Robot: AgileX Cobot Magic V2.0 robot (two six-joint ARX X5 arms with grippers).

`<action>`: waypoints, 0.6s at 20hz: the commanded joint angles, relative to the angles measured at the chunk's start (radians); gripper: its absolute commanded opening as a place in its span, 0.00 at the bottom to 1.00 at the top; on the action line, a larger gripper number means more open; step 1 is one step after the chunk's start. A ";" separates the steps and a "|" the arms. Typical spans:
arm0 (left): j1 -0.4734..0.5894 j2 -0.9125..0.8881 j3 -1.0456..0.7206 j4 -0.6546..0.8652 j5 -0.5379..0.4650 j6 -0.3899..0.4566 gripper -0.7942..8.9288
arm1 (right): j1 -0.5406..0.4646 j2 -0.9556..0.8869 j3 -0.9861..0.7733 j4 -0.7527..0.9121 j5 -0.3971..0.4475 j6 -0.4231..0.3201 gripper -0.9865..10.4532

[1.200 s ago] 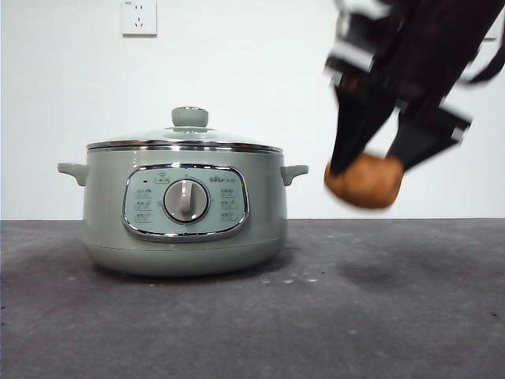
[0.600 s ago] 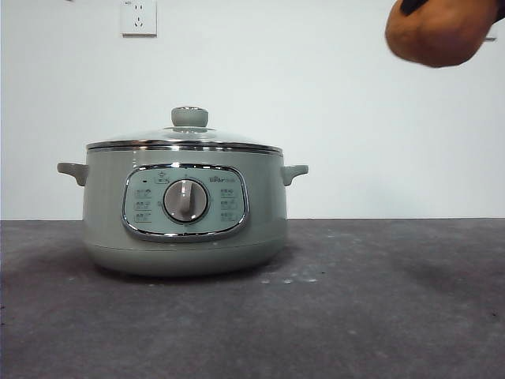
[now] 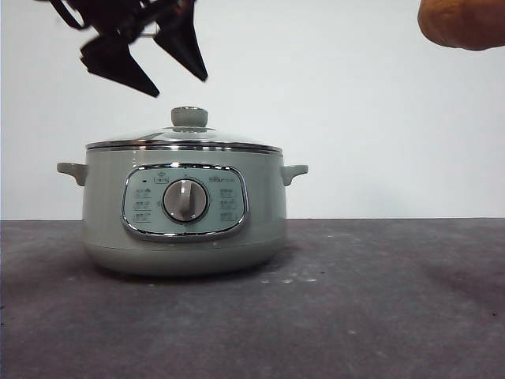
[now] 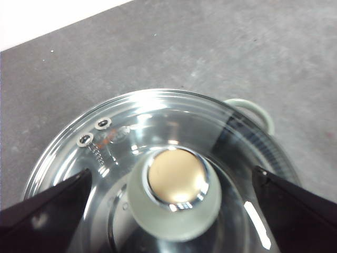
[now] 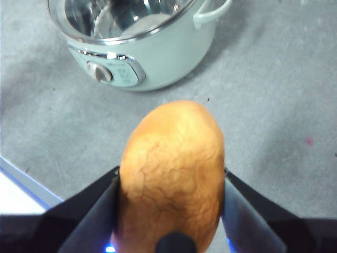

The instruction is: Pick up the potato,open the lid,put the potato in the pot,close the lid

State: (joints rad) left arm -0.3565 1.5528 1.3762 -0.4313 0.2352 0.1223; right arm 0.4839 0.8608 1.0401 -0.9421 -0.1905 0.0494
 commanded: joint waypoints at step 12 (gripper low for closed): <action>-0.005 0.114 0.002 0.039 -0.004 0.013 0.66 | 0.001 -0.002 0.003 0.006 0.008 0.010 0.07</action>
State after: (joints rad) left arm -0.3569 1.6508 1.3762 -0.4007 0.2298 0.1234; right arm 0.4839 0.8608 1.0401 -0.9424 -0.1829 0.0532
